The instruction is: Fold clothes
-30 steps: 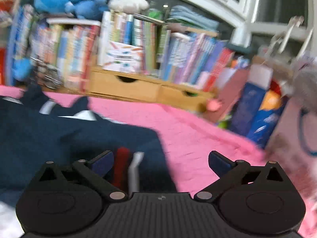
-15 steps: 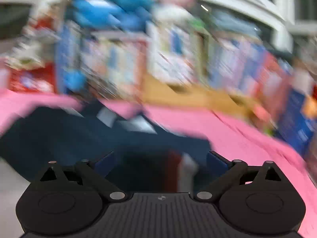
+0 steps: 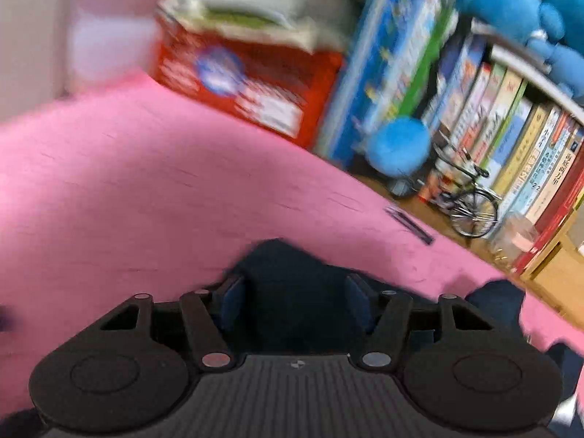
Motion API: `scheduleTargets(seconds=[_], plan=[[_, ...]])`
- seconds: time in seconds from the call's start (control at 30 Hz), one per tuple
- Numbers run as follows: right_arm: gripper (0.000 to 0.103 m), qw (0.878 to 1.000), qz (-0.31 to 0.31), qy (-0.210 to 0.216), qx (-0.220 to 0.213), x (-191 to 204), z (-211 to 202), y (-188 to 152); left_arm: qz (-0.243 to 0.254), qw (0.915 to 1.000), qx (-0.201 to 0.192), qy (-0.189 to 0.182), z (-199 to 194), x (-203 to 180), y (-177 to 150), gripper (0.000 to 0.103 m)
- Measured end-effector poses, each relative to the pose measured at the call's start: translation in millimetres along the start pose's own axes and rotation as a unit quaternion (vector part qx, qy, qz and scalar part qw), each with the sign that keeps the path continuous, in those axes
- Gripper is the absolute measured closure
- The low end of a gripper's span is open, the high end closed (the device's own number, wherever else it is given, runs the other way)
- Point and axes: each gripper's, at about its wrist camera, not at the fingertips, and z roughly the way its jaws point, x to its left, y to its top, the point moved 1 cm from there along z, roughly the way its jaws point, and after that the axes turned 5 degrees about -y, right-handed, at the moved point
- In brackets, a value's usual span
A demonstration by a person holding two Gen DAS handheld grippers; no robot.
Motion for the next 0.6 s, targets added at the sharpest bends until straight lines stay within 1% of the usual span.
scheduleTargets(seconds=[0.03, 0.07, 0.1, 0.13, 0.17, 0.2, 0.27, 0.33, 0.37, 0.4, 0.43, 0.47, 0.5, 0.53, 0.57, 0.6], plan=[[0.013, 1.000, 0.009, -0.016, 0.001, -9, 16, 4, -0.001, 1.0000, 0.000, 0.002, 0, 0, 0, 0.017], [0.009, 0.999, 0.030, -0.027, 0.010, -18, 22, 8, -0.002, 1.0000, 0.001, 0.005, 0, 0, 0, 0.016], [0.012, 0.998, 0.050, -0.038, 0.018, -27, 28, 13, -0.003, 1.0000, 0.001, 0.006, 0, 0, 0, 0.016], [0.016, 0.998, 0.057, -0.032, 0.014, -30, 22, 17, -0.008, 1.0000, 0.002, 0.003, 0, 2, 0, 0.016], [0.024, 0.998, 0.064, -0.026, 0.011, -33, 16, 21, -0.014, 0.9999, 0.004, -0.002, 1, 4, 0, 0.016], [0.026, 0.998, 0.054, -0.015, 0.002, -32, 5, 21, -0.021, 0.9997, 0.005, -0.007, 2, 6, 0, 0.016], [0.025, 0.999, 0.033, 0.008, -0.016, -29, -18, 20, -0.026, 0.9996, 0.005, -0.010, 2, 7, 0, 0.015], [0.024, 0.999, 0.037, 0.015, -0.015, -30, -22, 14, -0.027, 0.9995, 0.004, -0.012, 1, 8, 0, 0.016], [0.021, 0.999, 0.038, 0.018, -0.015, -30, -24, 11, -0.031, 0.9994, 0.001, -0.015, 0, 9, 0, 0.016], [0.020, 0.999, 0.040, 0.022, -0.014, -31, -26, 8, -0.032, 0.9993, -0.001, -0.021, -1, 10, 1, 0.016], [0.019, 0.999, 0.042, 0.025, -0.014, -31, -28, 5, -0.031, 0.9987, -0.003, -0.041, -3, 10, 3, 0.016], [0.016, 0.999, 0.043, 0.029, -0.013, -32, -31, 2, -0.037, 0.9965, -0.007, -0.074, -6, 11, 8, 0.016], [0.015, 0.998, 0.045, 0.032, -0.013, -32, -33, -1, -0.047, 0.9925, -0.016, -0.111, -8, 12, 13, 0.016], [0.015, 0.998, 0.047, 0.036, -0.012, -32, -35, -4, -0.049, 0.9890, -0.027, -0.136, -10, 11, 19, 0.016], [0.015, 0.998, 0.049, 0.039, -0.012, -33, -37, -7, -0.038, 0.9892, -0.035, -0.137, -9, 8, 26, 0.015], [0.015, 0.998, 0.050, 0.043, -0.011, -33, -39, -9, -0.021, 0.9929, -0.037, -0.111, -3, 4, 31, 0.014]])
